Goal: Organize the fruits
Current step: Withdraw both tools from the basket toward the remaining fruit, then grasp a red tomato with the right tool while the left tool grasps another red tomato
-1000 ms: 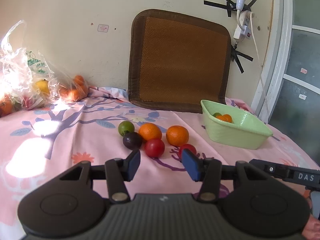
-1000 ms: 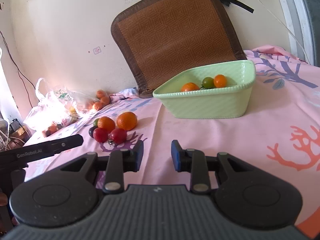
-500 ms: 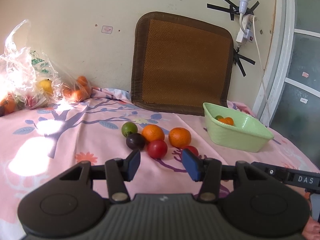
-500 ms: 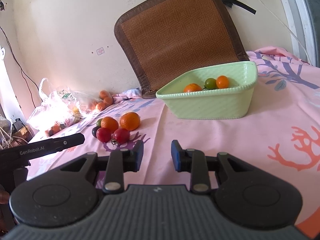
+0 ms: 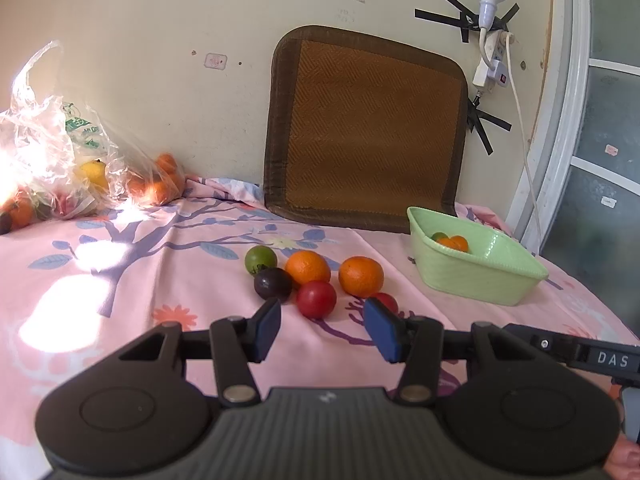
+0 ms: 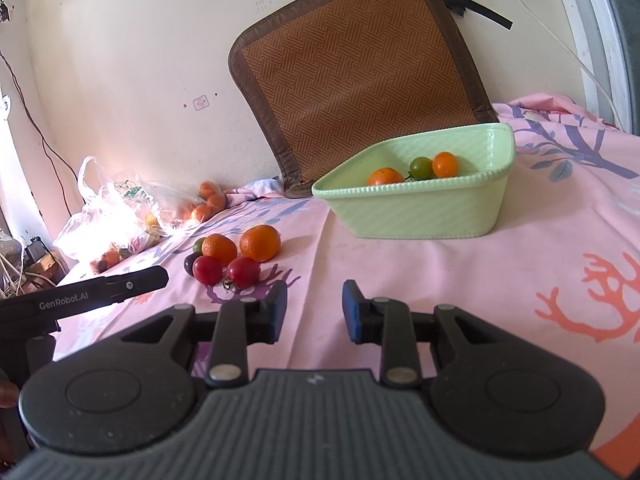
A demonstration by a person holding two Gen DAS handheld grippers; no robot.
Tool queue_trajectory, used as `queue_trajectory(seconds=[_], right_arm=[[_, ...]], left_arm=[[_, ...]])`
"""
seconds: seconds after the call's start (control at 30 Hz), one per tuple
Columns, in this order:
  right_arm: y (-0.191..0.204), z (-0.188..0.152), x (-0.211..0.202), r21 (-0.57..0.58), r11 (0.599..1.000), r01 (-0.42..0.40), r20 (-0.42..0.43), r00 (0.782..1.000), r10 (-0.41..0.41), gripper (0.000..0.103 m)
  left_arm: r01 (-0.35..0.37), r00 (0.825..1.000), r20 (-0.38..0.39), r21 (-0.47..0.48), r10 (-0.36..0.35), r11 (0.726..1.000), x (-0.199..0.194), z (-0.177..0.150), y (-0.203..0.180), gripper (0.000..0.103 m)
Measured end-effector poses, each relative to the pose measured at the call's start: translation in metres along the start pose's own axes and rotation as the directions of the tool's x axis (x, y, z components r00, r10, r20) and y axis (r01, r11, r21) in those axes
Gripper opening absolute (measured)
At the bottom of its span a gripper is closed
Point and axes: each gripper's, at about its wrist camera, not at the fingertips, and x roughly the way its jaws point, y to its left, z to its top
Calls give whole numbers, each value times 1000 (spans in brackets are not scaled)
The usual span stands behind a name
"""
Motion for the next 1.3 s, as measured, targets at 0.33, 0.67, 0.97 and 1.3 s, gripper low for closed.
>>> queue_trajectory(seconds=[0.33, 0.67, 0.97, 1.3], right_arm=[[1, 0, -1, -3, 1000, 8, 0, 1000, -8, 33], [42, 13, 24, -195, 976, -95, -81, 993, 80, 33], [54, 21, 65, -325, 941, -95, -179, 983, 38, 33], [65, 19, 89, -344, 932, -116, -222, 974, 40, 45]], left_arm=[[2, 997, -83, 31, 1, 1000, 10, 12, 6, 46], [56, 984, -166, -71, -67, 996, 39, 27, 17, 46], [51, 979, -195, -43, -59, 998, 68, 36, 3, 43], [24, 979, -202, -8, -25, 1000, 71, 29, -1, 31]])
